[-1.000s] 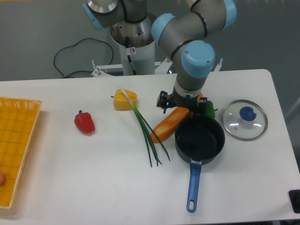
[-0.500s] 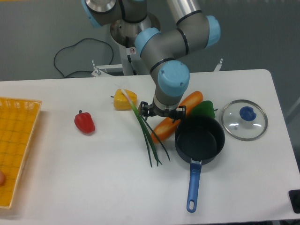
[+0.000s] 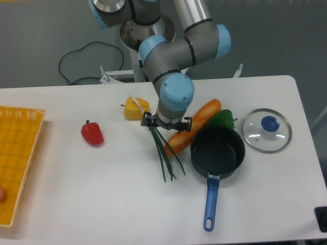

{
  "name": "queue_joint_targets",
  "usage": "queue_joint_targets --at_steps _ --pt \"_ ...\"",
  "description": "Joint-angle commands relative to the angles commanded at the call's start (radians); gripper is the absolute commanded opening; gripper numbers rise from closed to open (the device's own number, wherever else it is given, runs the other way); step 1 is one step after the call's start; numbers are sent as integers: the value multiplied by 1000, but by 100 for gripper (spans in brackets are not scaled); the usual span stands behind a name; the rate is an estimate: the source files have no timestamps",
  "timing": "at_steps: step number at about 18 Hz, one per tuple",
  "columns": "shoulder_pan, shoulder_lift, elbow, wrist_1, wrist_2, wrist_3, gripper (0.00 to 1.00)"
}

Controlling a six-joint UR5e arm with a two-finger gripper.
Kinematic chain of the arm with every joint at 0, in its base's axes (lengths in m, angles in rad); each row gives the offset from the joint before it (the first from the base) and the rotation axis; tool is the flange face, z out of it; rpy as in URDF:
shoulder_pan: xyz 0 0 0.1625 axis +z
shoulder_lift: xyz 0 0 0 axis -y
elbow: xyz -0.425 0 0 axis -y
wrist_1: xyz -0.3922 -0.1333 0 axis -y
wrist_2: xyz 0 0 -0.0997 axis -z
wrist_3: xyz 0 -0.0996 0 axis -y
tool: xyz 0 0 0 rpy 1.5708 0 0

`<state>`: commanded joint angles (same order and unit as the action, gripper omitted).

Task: Pick up the green onion
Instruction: 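Lower the gripper and close it on the green onion stalks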

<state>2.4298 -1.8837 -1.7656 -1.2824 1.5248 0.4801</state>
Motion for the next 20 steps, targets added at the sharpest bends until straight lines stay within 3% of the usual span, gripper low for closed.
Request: queue_joint_targets --at_steps 8,20 --pt "0 -2 -52 5 41 6 100" --pt "-12 -43 -51 12 69 -51 100"
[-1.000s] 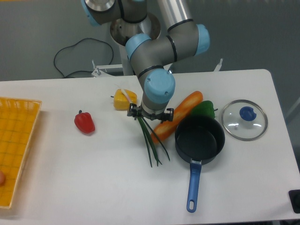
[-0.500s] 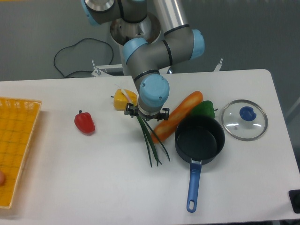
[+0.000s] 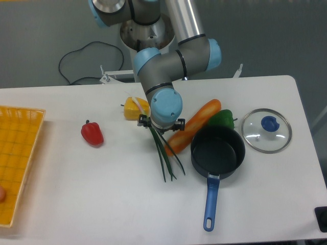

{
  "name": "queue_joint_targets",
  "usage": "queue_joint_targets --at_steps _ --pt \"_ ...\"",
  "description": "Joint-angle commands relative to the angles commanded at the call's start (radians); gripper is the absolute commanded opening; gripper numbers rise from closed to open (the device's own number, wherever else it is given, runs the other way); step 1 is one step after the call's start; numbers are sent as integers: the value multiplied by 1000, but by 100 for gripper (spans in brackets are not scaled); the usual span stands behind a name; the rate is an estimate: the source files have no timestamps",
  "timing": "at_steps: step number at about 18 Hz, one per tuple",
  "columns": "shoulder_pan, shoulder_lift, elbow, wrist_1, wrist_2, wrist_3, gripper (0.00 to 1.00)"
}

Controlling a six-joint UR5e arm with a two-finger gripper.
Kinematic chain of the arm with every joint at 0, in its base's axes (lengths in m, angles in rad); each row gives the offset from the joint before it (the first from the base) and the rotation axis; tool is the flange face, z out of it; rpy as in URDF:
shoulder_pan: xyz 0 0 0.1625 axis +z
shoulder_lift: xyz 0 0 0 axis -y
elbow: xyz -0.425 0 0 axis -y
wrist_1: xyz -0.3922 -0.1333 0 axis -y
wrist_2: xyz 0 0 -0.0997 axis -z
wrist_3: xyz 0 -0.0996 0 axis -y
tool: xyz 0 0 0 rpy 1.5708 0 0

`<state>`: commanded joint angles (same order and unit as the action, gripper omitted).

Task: Pick up the green onion
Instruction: 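Lower the gripper and close it on the green onion stalks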

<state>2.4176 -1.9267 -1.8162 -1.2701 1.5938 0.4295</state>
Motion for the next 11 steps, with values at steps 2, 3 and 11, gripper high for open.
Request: queue_joint_targets --at_steps 2,3,11 --pt "-3 -5 0 0 0 -2 100" --pt "-5 -6 0 0 0 -6 100" --pt "-35 -21 5 -3 11 -15 100"
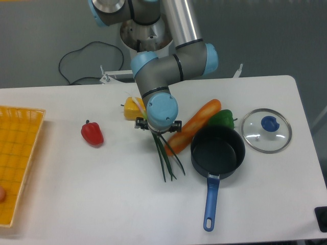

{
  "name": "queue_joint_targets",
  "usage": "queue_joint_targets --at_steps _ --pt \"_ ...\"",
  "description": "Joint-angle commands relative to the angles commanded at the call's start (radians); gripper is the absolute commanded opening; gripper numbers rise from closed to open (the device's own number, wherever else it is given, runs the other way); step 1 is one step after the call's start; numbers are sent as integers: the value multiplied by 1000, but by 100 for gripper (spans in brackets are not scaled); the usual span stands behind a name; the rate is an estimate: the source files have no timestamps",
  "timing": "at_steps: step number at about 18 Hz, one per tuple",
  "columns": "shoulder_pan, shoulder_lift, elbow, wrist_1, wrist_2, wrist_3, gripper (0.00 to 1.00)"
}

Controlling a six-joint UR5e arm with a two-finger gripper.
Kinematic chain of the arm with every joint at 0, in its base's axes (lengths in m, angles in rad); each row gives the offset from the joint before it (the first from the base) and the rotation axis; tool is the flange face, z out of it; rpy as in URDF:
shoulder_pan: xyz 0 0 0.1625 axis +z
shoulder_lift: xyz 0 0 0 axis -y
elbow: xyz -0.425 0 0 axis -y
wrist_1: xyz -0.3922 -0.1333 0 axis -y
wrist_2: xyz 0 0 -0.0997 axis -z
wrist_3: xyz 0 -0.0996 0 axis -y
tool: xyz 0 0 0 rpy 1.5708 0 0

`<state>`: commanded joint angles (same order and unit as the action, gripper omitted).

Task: Pick up the green onion
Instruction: 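Lower the gripper and close it on the green onion stalks, then lift the green onions up off the table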

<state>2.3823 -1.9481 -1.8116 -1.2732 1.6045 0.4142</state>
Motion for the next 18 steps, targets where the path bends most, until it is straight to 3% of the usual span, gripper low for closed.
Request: queue_joint_targets --at_steps 2,7,18 --pt "-9 -9 3 0 0 2 97" --pt "-23 -14 11 -6 2 2 66" --pt "-21 -31 25 -6 5 2 42"
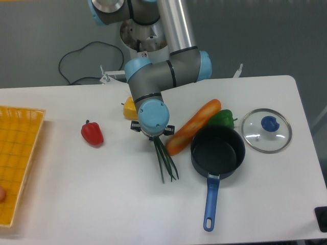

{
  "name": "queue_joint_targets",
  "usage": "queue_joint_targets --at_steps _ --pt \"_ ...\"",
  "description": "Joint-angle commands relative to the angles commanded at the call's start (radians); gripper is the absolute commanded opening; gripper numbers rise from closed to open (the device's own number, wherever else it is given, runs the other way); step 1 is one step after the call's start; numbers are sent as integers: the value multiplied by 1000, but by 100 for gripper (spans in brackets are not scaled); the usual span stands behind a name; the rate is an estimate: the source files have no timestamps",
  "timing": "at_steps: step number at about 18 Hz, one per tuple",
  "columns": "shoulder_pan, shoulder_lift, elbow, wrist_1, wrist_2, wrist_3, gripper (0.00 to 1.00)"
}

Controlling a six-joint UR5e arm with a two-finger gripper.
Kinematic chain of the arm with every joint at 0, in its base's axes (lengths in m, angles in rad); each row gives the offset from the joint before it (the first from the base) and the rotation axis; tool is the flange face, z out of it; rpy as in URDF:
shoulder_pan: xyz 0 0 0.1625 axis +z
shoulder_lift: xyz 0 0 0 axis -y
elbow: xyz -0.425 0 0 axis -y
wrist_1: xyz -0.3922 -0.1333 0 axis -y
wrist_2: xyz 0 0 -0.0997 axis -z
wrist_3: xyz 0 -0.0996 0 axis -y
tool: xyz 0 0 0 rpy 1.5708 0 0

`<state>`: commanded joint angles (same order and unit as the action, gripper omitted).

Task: Pick up the green onion
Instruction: 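Lift the green onions up off the table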

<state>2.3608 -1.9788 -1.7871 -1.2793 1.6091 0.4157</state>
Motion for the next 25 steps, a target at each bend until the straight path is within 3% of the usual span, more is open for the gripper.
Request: queue_joint_targets --at_steps 2,5,17,25 --pt "0 1 3 -3 18 0 38" --pt "0 -2 17 -8 20 -2 20" --pt "15 -15 126 -107 57 12 16" --pt "18 -6 258 -207 83 70 16"
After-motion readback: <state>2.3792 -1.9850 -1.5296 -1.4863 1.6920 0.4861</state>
